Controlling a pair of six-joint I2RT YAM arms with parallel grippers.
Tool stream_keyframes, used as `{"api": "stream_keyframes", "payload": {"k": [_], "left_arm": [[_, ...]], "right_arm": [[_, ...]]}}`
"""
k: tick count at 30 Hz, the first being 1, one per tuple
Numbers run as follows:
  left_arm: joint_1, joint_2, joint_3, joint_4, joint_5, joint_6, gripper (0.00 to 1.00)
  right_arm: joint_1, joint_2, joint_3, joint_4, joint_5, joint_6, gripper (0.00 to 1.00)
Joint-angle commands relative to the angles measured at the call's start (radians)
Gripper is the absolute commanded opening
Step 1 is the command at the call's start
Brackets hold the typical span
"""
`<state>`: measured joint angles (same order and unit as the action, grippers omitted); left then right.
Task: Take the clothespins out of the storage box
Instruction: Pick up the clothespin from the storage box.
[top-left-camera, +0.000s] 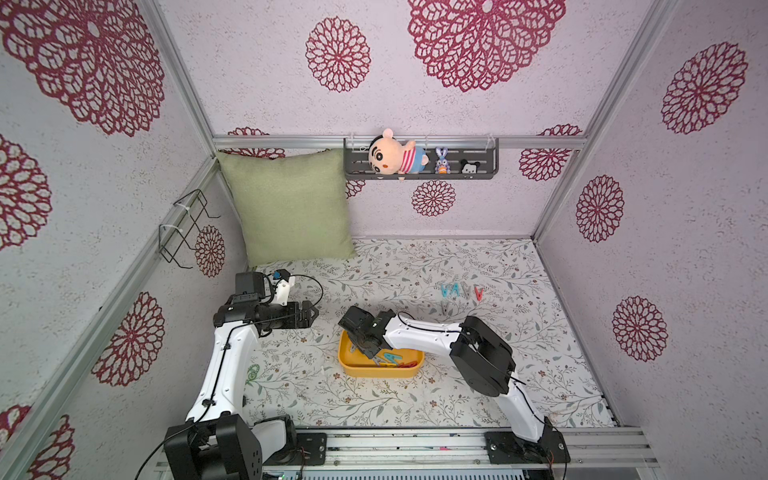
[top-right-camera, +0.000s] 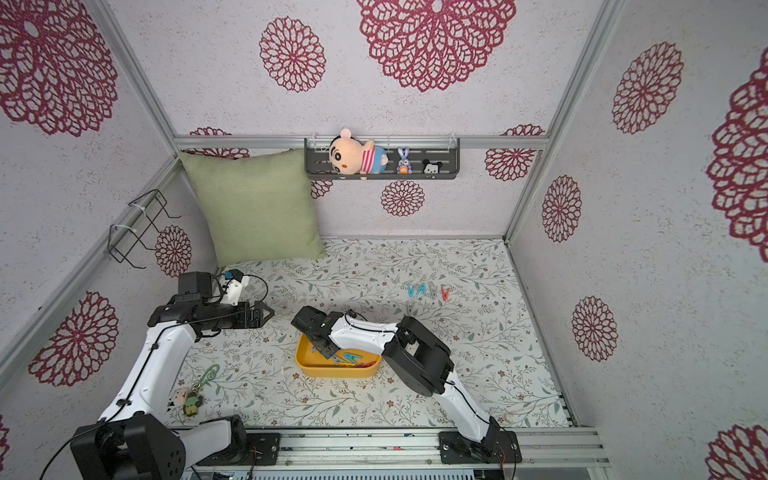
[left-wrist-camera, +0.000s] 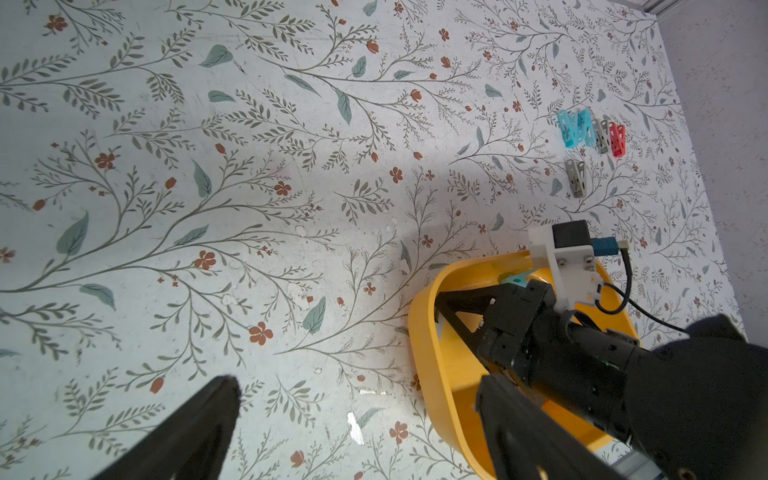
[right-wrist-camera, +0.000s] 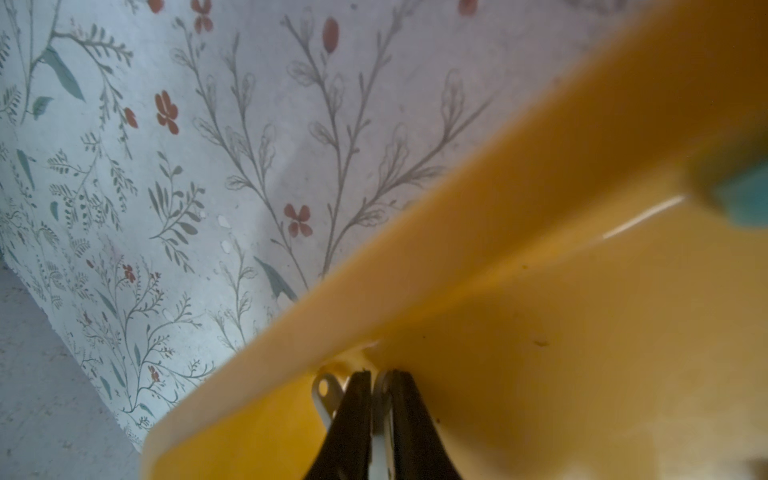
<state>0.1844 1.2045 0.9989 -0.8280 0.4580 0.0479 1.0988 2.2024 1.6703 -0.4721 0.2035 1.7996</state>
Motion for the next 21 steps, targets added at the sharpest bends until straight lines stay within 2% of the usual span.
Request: {"api": "stream_keyframes", "payload": {"k": [1, 8, 21], "left_arm": [[0.011, -0.003, 0.018, 0.017, 0.006, 0.003, 0.97], [0.012, -0.003, 0.018, 0.018, 0.005, 0.003, 0.97], [0.012, -0.003, 0.017, 0.018, 0.007, 0.002, 0.97]], "right_arm": [[0.018, 0.009, -0.033, -0.092, -0.084, 0.046, 0.11], [0.023, -0.018, -0.034, -0.099, -0.052, 0.037, 0.02], [0.032, -0.072, 0.009, -0.089, 0.049, -0.044, 0.00]]}}
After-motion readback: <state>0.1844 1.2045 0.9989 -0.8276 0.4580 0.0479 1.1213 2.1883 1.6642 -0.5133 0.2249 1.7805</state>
